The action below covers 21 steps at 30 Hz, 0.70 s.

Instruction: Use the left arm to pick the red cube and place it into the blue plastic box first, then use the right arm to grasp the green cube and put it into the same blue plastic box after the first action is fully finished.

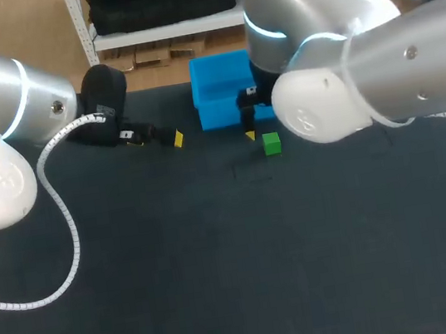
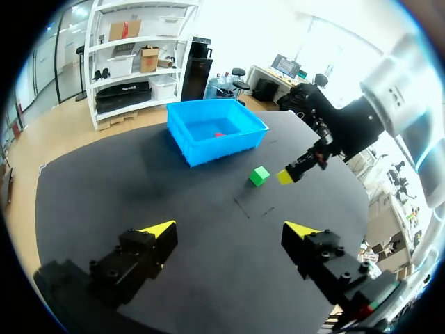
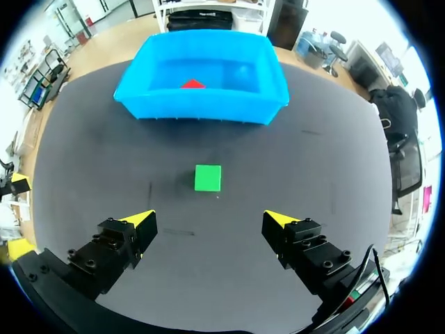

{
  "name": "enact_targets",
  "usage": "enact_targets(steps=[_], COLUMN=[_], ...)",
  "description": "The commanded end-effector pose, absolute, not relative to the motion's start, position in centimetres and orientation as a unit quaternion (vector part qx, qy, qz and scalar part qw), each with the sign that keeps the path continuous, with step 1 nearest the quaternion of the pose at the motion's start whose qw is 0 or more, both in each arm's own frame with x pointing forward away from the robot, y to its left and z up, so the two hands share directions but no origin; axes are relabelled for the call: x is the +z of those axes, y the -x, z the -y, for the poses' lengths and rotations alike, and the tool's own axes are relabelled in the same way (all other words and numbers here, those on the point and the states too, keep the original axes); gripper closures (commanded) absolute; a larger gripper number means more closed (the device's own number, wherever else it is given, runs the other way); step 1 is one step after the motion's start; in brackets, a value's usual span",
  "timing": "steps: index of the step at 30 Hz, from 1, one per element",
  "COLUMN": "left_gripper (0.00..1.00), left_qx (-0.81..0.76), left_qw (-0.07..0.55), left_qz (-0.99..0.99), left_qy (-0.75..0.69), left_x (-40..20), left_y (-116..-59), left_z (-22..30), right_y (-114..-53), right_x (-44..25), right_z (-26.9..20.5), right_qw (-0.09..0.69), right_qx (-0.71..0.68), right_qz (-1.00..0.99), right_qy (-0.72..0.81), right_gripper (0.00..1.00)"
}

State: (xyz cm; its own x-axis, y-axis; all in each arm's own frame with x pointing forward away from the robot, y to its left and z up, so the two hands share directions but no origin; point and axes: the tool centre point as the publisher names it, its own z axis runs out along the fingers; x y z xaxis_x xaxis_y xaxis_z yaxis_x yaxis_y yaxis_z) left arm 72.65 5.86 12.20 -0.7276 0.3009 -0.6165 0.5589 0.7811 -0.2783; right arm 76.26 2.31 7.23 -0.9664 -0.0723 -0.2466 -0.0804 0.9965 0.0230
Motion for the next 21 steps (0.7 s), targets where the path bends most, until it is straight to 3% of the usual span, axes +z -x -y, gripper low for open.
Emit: enact_targets(steps=[1, 21], left_gripper=[0.0, 0.0], left_qx=[-0.232, -0.232], left_qw=[0.283, 0.283], left_qz=[-0.899, -0.899], left_qy=[-0.24, -0.24], left_x=[12.1, 12.1], left_y=[-72.7, -72.7], left_z=[-5.9, -5.9], right_y=[-76.7, -79.1], right_x=[6.0, 2.2], right_z=[-2.5, -2.4], right_qw=[0.131, 0.157], right_qx=[0.021, 0.024], right_qz=[-0.991, -0.987], right_qy=[0.033, 0.028], right_gripper=[0.0, 0.0])
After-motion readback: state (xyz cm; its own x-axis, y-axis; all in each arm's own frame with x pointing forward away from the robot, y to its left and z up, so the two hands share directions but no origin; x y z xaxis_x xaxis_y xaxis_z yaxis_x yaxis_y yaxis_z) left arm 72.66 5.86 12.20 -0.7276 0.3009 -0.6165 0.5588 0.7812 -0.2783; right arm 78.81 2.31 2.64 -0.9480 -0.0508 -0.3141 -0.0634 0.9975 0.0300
